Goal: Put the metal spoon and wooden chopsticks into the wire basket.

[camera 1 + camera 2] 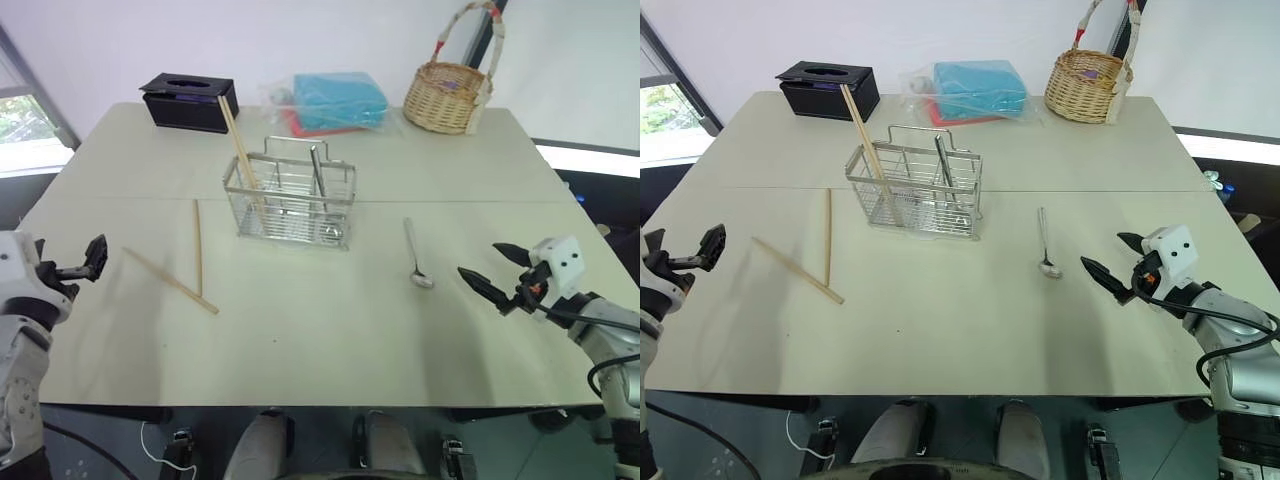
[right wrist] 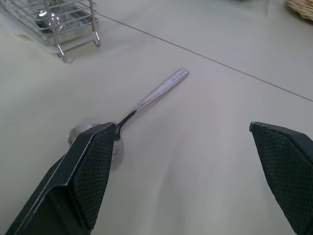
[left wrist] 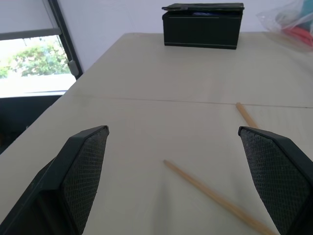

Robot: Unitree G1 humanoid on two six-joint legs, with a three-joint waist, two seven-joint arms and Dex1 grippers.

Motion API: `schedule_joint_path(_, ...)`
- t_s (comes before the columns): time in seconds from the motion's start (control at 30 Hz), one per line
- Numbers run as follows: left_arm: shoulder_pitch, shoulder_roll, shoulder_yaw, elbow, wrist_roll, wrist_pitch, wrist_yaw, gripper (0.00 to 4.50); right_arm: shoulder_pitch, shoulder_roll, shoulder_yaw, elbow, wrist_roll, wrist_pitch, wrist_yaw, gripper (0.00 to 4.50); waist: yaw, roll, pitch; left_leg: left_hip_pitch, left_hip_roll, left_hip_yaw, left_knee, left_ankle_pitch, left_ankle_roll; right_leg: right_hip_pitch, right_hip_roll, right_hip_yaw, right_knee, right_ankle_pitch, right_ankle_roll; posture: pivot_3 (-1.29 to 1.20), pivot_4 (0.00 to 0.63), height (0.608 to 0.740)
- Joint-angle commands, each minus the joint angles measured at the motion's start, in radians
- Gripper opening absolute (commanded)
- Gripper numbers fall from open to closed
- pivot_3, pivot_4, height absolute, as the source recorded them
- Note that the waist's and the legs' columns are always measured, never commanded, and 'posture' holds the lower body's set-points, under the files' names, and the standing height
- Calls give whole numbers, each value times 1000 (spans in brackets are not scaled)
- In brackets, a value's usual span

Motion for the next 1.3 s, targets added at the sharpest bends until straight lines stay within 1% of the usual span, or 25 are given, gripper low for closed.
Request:
schedule_joint_path(0.03,-29,13,10,-8,-8,-15,-1,4500,-4,-9,-30,-44,4,-17,-10,4477,0,0,0,0,0,0,0,0,0,0,0,0,0,0,0,0,150,661)
schedule_joint_path(0.3,-45,23,20,-2,-29,1,3,4500,-13,-4,-17,-39,-3,-26,-22,4477,-1,0,0,0,0,0,0,0,1,0,0,0,-1,0,0,0,150,661)
schedule_joint_path(0.63,-91,69,14,7,-37,18,1,4500,-95,-25,16,-61,-21,-11,-30,4477,0,1,1,0,0,0,0,0,1,0,0,0,-1,0,0,0,150,661)
schedule_joint_path(0.77,-156,143,-8,-61,-144,87,-82,4500,-194,-54,46,-87,-10,82,-45,4477,-1,1,1,0,0,0,0,1,2,0,0,-1,-1,0,0,0,150,661)
schedule_joint_path(0.9,-234,243,-16,-95,-404,248,-210,4500,-390,-75,129,-106,-12,364,-133,4477,-3,2,2,-1,0,0,0,1,2,-1,0,-1,-1,0,0,0,150,661)
schedule_joint_path(0.97,-223,307,-45,-114,-443,258,-313,4500,-494,-62,164,-99,0,539,-190,4477,-8,2,2,-1,0,0,0,2,3,-2,0,-1,-1,0,0,0,150,661)
schedule_joint_path(1.03,-201,365,-69,-134,-476,261,-413,4500,-590,-19,185,-78,-14,697,-280,4477,-10,3,2,-1,0,0,-3,2,4,-4,0,-1,-1,0,-1,0,150,661)
schedule_joint_path(1.1,-196,403,-79,-145,-518,266,-481,4500,-652,28,198,-63,-36,835,-364,4477,-9,3,2,-2,0,0,-4,2,4,-5,0,0,-2,0,-1,0,150,661)
schedule_joint_path(1.2,-224,438,-94,-137,-570,276,-517,4500,-702,90,190,-61,-55,1032,-458,4477,-2,2,2,-5,0,-1,-5,2,4,-11,0,0,-3,1,-2,0,150,661)
schedule_joint_path(1.27,-236,461,-108,-135,-582,272,-549,4500,-723,136,166,-64,-62,1147,-504,4477,0,3,2,-8,-1,-1,-4,2,4,-12,0,-1,-4,1,-3,0,150,661)
schedule_joint_path(1.3,-239,469,-113,-138,-591,273,-559,4500,-738,173,131,-63,-66,1207,-525,4477,-1,3,2,-9,-2,-2,-3,2,4,-13,0,-1,-4,2,-3,0,150,661)
